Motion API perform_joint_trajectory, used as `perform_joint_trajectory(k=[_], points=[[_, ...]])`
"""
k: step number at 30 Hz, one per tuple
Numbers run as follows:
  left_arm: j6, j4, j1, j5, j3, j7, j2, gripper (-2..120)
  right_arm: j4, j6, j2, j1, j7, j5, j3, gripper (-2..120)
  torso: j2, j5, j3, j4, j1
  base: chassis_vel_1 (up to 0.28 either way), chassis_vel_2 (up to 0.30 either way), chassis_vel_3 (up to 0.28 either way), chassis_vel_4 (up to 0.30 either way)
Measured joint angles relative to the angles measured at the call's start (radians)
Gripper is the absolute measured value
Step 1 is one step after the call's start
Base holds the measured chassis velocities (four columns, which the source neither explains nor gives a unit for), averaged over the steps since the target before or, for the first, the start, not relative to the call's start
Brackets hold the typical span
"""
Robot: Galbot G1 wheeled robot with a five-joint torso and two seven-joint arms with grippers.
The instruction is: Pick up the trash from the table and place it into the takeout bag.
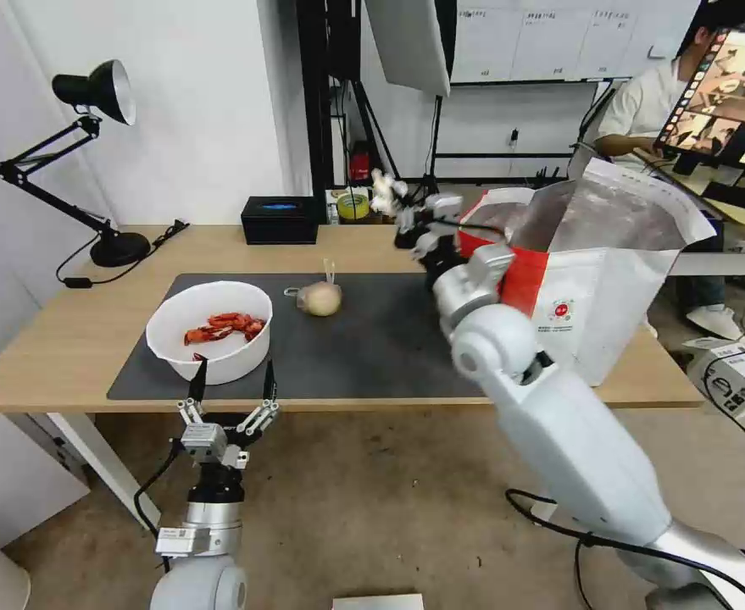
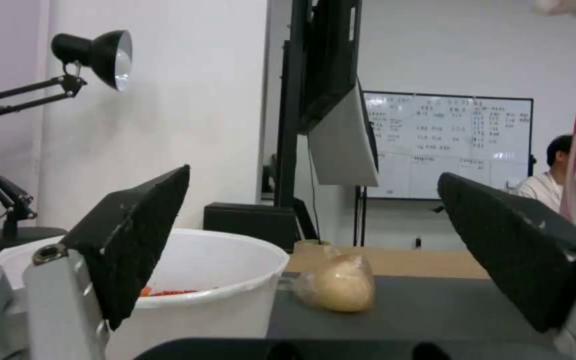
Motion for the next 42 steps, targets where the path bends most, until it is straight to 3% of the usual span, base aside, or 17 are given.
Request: perform_joint_trajectory(k=[6,13,16,20,34,42], points=[[0.001,-0.008,0.007,0.012,0.006,0.001,-0.002,100,0.093,-0.085,-0.052,0.007,0.084,0.002,0.112,0,0.000,-0.0001,0.000,0.0000,0.000,0.000,0.000,0.000,0.000],[0.003,-0.016,0.012,0.021,0.014,0.001,-0.006,100,0.133,-0.163,-0.109,0.027,0.171,0.011,0.167,0,0.000,-0.0001,0.000,0.0000,0.000,0.000,0.000,0.000,0.000],[0.005,-0.023,0.015,0.025,0.019,0.001,-0.009,100,0.148,-0.275,-0.146,0.028,0.252,0.041,0.192,0,0.000,0.0000,0.000,0.0000,0.000,0.000,0.000,0.000,0.000],[0.008,-0.030,0.018,0.025,0.020,0.001,-0.009,100,0.152,-0.325,-0.160,0.022,0.287,0.065,0.199,0,0.000,-0.0001,0.000,0.0000,0.000,0.000,0.000,0.000,0.000],[0.016,-0.037,0.018,0.021,0.016,0.002,-0.004,100,0.103,-0.451,-0.140,0.017,0.474,0.263,0.208,0,0.000,-0.0003,0.000,0.0001,0.000,0.000,0.000,0.000,0.000],[0.016,-0.027,0.009,0.019,0.014,0.002,-0.004,100,0.094,-0.464,-0.122,0.019,0.496,0.275,0.206,0,0.000,-0.0003,0.000,0.0001,0.000,0.000,0.000,0.000,0.000]])
